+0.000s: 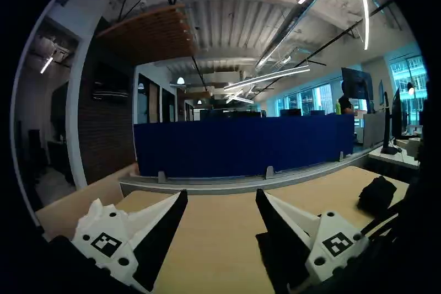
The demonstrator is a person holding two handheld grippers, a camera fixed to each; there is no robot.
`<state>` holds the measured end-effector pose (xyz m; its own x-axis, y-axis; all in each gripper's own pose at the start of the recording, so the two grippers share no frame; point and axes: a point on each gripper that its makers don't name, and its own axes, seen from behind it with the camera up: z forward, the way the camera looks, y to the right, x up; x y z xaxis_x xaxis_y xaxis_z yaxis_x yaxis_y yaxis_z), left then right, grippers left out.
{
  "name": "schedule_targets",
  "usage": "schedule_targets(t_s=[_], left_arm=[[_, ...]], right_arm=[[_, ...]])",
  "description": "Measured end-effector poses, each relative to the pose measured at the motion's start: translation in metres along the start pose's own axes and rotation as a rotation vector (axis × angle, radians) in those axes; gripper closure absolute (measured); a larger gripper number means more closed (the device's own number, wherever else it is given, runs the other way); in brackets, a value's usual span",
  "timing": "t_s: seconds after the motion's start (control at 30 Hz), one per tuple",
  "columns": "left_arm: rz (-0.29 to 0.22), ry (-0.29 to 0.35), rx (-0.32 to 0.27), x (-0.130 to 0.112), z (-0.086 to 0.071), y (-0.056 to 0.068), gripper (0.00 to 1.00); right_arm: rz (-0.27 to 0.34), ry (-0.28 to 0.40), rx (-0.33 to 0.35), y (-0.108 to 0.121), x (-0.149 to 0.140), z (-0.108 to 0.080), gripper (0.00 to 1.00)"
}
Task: Fold towel
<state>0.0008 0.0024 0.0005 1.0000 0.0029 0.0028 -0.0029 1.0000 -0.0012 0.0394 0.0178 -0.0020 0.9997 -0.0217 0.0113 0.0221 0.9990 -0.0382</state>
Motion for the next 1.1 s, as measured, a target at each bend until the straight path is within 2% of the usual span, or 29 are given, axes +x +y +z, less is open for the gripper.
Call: schedule_targets(t_s=[0.17,0.27,0.47,0.77,0.97,1.1], left_arm=[[0.022,-0.015,-0.007,0.008,0.001,0.009,0.08],[0.034,-0.026,-0.032,0.013,0.001,0.018,0.08],[0.034,-0.107,-0.135,0.005,0.002,0.043,0.08],[-0.013,-0.231,-0.258,-0.005,-0.005,0.074,0.08],[-0.005,-0.252,-0.284,-0.003,-0.006,0.079,0.08],[0.022,-0.299,-0.314,-0.013,-0.01,0.085,0.08]], right_arm=[[-0.008,-0.029,0.007,-0.001,0.014,-0.002,0.0],[-0.003,-0.048,0.031,-0.005,0.018,-0.002,0.0],[-0.027,-0.124,0.109,-0.017,0.015,-0.008,0.0],[-0.072,-0.238,0.228,-0.04,0.006,-0.017,0.0],[-0.08,-0.27,0.267,-0.048,0.004,-0.017,0.0],[-0.099,-0.319,0.308,-0.057,-0.005,-0.021,0.0]])
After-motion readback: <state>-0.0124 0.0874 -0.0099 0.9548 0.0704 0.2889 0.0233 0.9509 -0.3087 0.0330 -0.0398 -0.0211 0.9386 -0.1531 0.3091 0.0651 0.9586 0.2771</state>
